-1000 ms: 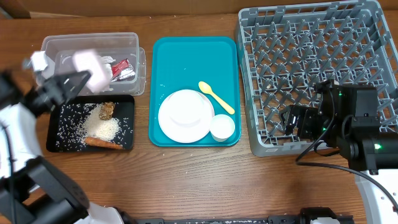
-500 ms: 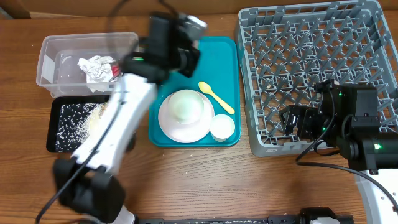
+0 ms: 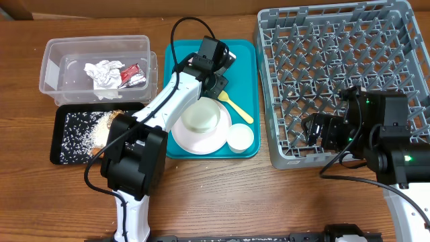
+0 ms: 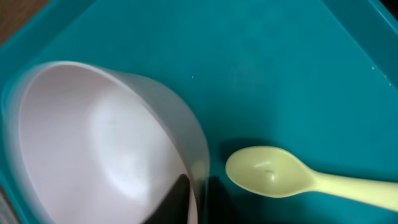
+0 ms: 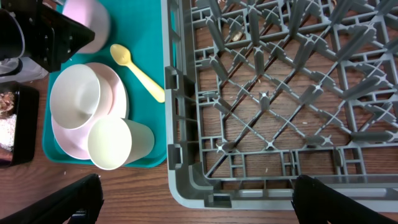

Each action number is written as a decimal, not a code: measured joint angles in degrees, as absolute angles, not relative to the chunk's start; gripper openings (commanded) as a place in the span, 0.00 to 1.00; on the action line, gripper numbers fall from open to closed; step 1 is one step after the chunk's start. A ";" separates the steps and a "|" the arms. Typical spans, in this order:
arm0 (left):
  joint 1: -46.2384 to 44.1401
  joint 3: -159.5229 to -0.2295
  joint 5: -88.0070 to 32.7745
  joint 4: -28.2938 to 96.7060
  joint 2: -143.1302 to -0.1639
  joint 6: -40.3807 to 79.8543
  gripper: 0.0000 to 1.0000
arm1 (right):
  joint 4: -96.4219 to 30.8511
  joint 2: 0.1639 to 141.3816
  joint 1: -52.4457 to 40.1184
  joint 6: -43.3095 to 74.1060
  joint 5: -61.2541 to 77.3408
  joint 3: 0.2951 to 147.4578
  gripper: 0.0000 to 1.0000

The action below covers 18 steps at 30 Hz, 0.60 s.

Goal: Sort waste into correct bins and load items into the dishwasher

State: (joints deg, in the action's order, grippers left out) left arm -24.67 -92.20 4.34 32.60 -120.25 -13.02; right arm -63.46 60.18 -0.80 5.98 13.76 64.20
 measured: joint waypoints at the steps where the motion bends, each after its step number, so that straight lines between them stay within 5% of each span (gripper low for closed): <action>1: -24.67 -92.20 4.12 32.62 -120.25 -12.10 0.46 | -63.48 60.18 -0.78 5.98 13.76 64.20 1.00; 5: -24.67 -92.20 3.73 32.58 -120.25 -10.26 0.61 | -63.48 60.18 -0.80 5.96 13.76 64.23 1.00; 9: -24.64 -93.60 3.62 38.57 -120.25 -8.45 0.65 | -62.76 60.18 -0.78 5.98 14.41 64.20 1.00; 15: -24.60 -108.42 1.02 60.01 -119.63 -5.56 0.68 | -60.01 60.18 -0.78 5.98 19.59 64.20 1.00; 18: -24.62 -115.42 -2.04 70.28 -117.97 -4.78 0.57 | -58.96 60.18 -0.80 5.96 21.08 64.20 1.00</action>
